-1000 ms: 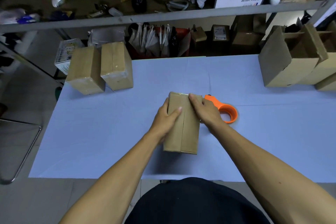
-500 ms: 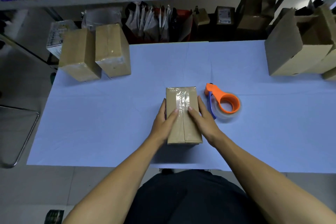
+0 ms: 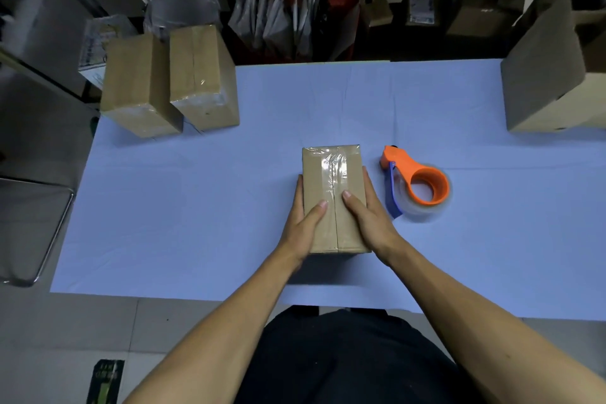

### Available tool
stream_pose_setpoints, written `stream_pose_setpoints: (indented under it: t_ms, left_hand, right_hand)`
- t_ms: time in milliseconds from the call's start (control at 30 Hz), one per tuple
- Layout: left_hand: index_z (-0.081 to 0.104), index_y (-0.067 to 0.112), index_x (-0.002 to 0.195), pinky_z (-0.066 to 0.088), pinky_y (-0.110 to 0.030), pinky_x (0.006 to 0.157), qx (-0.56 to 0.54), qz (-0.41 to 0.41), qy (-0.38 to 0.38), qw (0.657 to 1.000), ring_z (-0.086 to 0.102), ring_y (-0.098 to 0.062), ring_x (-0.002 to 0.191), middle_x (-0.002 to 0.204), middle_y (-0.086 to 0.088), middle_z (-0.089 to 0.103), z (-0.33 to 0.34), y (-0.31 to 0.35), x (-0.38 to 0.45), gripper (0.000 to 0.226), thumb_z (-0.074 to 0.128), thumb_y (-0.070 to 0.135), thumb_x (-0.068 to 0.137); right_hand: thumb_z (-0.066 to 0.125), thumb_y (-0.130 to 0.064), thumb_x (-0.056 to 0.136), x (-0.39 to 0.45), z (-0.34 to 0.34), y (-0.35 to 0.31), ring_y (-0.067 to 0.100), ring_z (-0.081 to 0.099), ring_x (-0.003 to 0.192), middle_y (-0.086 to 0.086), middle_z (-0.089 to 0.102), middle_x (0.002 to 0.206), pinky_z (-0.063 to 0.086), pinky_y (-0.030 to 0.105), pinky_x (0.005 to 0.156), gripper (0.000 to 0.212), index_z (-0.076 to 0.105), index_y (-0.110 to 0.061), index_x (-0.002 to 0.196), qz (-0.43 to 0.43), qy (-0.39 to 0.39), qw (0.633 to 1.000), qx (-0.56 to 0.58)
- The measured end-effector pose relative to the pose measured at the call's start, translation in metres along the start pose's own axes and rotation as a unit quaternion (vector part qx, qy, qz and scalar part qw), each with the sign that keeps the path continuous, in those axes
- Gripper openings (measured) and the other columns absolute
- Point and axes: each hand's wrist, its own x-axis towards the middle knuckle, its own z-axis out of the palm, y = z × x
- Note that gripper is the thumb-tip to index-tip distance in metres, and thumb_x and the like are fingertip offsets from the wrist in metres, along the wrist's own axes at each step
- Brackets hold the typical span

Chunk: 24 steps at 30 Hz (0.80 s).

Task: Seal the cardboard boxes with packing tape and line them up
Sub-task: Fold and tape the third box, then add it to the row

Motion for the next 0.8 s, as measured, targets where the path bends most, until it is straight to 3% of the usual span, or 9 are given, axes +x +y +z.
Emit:
stream_pose_setpoints:
  t_ms: [200,300,467,700,800]
  left_hand:
    - [0.047,0.036,0.139,0.052,-0.036,0.099,-0.007,0.004,-0.007,1.000,0.065,-0.015,0.115,0.126,0.010,0.067,-0.026,0.050,0.055,0.053,0.060,0.021,0.089]
    - [0.054,0.046,0.122,0.054,-0.029,0.091,0.017,0.022,0.008,1.000,0.067,-0.008,0.107,0.115,0.020,0.070,-0.040,0.081,0.088,0.039,0.061,0.031,0.087]
    - [0.055,0.046,0.117,0.052,-0.013,0.075,0.017,0.040,0.020,0.999,0.068,-0.001,0.102,0.109,0.025,0.071,-0.063,0.115,0.143,0.029,0.059,0.026,0.097]
    - [0.053,0.039,0.129,0.052,-0.024,0.085,0.035,0.022,0.049,0.998,0.068,-0.005,0.103,0.113,0.017,0.070,-0.093,0.118,0.215,0.036,0.059,0.027,0.096]
    - [0.049,0.032,0.140,0.054,-0.031,0.092,0.023,0.020,0.077,0.997,0.068,-0.009,0.107,0.119,0.013,0.070,-0.099,0.119,0.238,0.053,0.062,0.035,0.089]
  right_hand:
    - [0.052,-0.048,0.098,0.046,0.020,-0.049,0.007,0.048,0.130,-0.024,0.042,0.140,0.036,0.032,0.113,0.073,0.007,-0.045,0.155,-0.019,0.009,0.999,-0.032]
    - [0.050,-0.048,0.098,0.077,0.031,-0.081,0.010,0.050,0.129,-0.019,0.043,0.148,0.037,0.037,0.113,0.070,0.010,-0.043,0.156,-0.034,0.003,0.999,-0.041]
    - [0.049,-0.050,0.097,0.139,0.049,-0.122,0.018,0.052,0.129,-0.009,0.047,0.148,0.038,0.043,0.112,0.070,0.011,-0.041,0.155,-0.035,-0.028,0.997,-0.057]
    - [0.048,-0.048,0.099,0.205,0.072,-0.137,0.017,0.054,0.127,-0.007,0.050,0.146,0.038,0.042,0.112,0.072,0.007,-0.039,0.156,-0.003,-0.041,0.997,-0.070]
    - [0.048,-0.049,0.099,0.231,0.078,-0.142,0.016,0.055,0.124,-0.007,0.051,0.144,0.040,0.042,0.111,0.070,0.009,-0.040,0.156,-0.016,-0.040,0.996,-0.080]
